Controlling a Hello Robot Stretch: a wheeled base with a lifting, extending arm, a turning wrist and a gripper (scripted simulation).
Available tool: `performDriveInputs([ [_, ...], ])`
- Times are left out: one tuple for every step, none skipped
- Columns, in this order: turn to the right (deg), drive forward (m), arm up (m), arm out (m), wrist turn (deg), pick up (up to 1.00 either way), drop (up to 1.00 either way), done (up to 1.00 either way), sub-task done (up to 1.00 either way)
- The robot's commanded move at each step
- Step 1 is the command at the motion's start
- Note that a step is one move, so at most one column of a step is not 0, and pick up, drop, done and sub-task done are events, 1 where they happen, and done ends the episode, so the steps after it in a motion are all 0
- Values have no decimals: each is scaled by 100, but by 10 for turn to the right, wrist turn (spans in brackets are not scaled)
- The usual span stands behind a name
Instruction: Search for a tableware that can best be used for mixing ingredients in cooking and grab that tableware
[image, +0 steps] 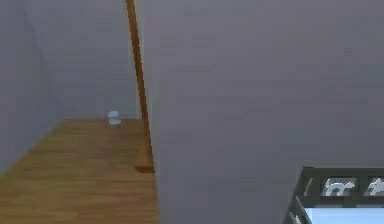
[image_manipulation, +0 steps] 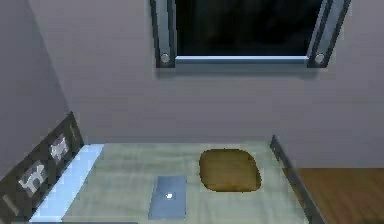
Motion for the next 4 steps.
performDriveInputs([
  [-210,0,0,0,0,0,0,0,0],
  [0,5,0,0,0,0,0,0,0],
  [-450,0,0,0,0,0,0,0,0],
  [-180,0,0,0,0,0,0,0,0],
])
